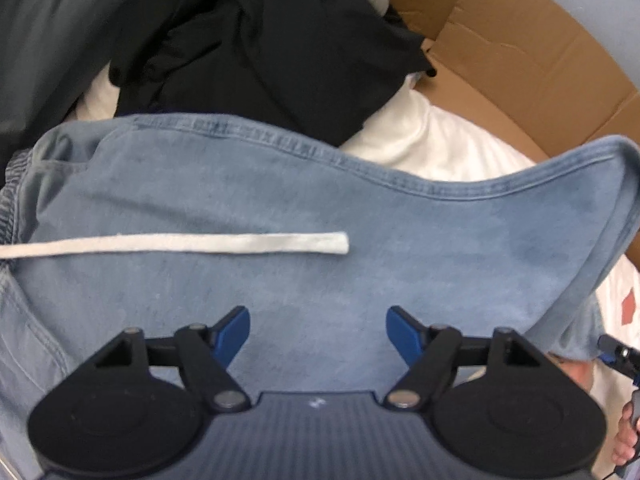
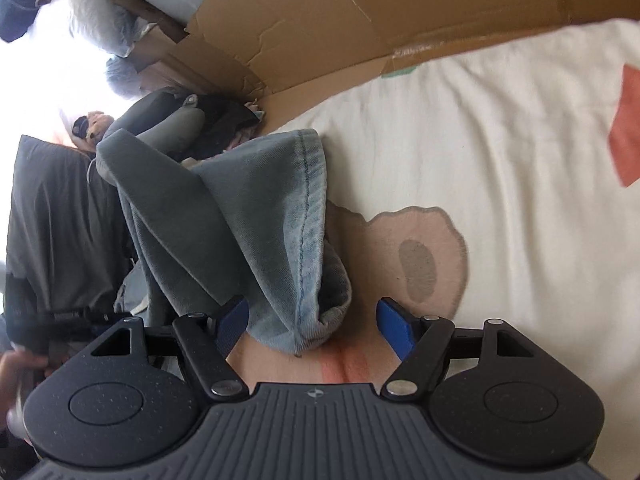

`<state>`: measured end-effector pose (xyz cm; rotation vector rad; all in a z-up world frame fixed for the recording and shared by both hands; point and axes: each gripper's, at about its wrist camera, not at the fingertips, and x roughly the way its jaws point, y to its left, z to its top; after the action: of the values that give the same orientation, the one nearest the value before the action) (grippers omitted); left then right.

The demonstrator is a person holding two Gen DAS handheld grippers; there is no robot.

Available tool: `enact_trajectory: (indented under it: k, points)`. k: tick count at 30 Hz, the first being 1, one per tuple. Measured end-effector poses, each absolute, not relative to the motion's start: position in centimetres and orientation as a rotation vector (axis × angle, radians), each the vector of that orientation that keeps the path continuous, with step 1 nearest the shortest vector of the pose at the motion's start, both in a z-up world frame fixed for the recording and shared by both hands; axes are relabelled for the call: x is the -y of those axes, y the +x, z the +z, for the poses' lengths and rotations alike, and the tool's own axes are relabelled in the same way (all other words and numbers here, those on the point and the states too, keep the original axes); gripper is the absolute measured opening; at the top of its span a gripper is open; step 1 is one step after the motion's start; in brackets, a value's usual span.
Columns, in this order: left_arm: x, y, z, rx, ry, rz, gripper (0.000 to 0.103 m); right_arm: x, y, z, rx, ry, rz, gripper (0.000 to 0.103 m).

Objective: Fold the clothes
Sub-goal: 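Grasp the leg cuff with the right gripper and lift it, then lay the cuff onto the sheet and open the right gripper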

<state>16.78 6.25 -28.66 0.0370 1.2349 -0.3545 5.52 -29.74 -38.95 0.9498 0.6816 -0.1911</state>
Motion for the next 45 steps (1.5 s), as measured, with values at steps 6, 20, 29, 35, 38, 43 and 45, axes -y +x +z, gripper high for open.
enact_trajectory:
  k: [6,20,29,35,38,43,45]
  points:
    - [-6.5,16.6,-28.9,-1.238,0.048,-0.349,0.078,29.3,7.2,-39.7,-0.699,0.982,-0.161,0.015]
    - [-6.4,16.5,-28.8,-1.267,0.042,-0.359,0.078,31.8,0.0,-34.7,-0.543,0.975,-0.301,0.012]
    - [-6.0,16.2,-28.8,-1.27,0.058,-0.364,0.078,33.8,-5.4,-31.0,-0.495,0.921,-0.385,0.012]
    - [-5.9,16.1,-28.8,-1.27,0.07,-0.365,0.078,34.9,-8.4,-28.0,-0.471,0.911,-0.429,0.011]
    - [-5.8,16.0,-28.8,-1.272,0.074,-0.366,0.078,35.0,-9.4,-26.7,-0.453,0.915,-0.442,0.012]
    - [-5.7,15.9,-29.0,-1.272,0.081,-0.37,0.078,35.8,-10.3,-26.4,-0.411,0.932,-0.489,0.016]
    - [-5.7,15.9,-29.0,-1.269,0.088,-0.372,0.078,36.1,-10.7,-26.6,-0.391,0.942,-0.504,0.016]
